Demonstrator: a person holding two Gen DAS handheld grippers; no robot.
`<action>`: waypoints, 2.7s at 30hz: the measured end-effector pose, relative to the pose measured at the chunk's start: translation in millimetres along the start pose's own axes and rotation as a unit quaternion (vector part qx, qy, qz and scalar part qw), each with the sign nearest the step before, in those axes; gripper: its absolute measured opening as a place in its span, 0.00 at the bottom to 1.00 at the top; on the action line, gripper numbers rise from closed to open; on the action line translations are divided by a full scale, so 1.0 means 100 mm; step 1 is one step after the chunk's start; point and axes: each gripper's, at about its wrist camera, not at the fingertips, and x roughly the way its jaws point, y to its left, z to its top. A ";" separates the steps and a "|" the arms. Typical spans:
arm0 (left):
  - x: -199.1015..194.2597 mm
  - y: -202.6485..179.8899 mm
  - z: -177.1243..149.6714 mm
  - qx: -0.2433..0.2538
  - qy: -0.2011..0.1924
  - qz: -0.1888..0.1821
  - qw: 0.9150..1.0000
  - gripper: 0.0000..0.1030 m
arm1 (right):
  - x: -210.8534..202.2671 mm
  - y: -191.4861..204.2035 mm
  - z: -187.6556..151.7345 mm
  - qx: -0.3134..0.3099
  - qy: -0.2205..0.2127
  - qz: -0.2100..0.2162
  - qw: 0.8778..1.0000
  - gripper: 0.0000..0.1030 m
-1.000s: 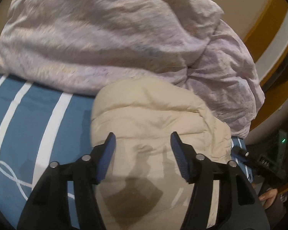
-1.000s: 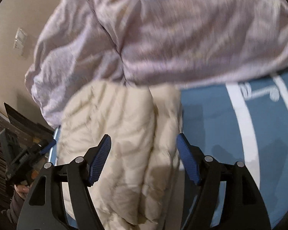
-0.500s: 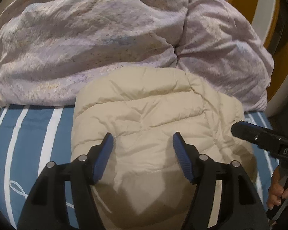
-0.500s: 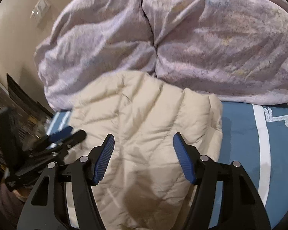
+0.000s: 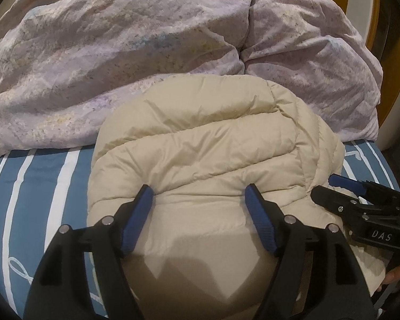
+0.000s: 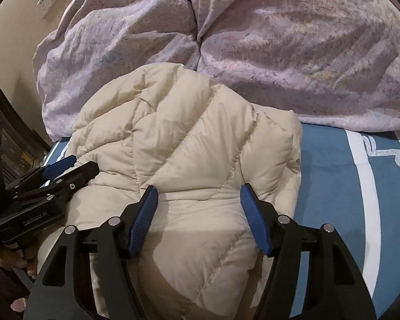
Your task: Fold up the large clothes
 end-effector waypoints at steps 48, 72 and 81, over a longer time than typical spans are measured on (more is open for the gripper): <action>-1.99 0.23 -1.41 -0.120 -0.005 -0.034 0.992 0.92 | -1.69 0.60 -1.20 0.038 0.036 -0.053 0.997 0.99; -2.61 -0.05 -2.00 -0.097 -0.010 -0.056 0.994 0.98 | -2.18 0.90 -1.90 0.019 0.011 -0.050 0.999 0.99; -2.64 -0.07 -2.04 -0.098 -0.008 -0.057 0.994 0.98 | -2.26 0.99 -1.95 0.011 -0.006 -0.045 0.999 0.99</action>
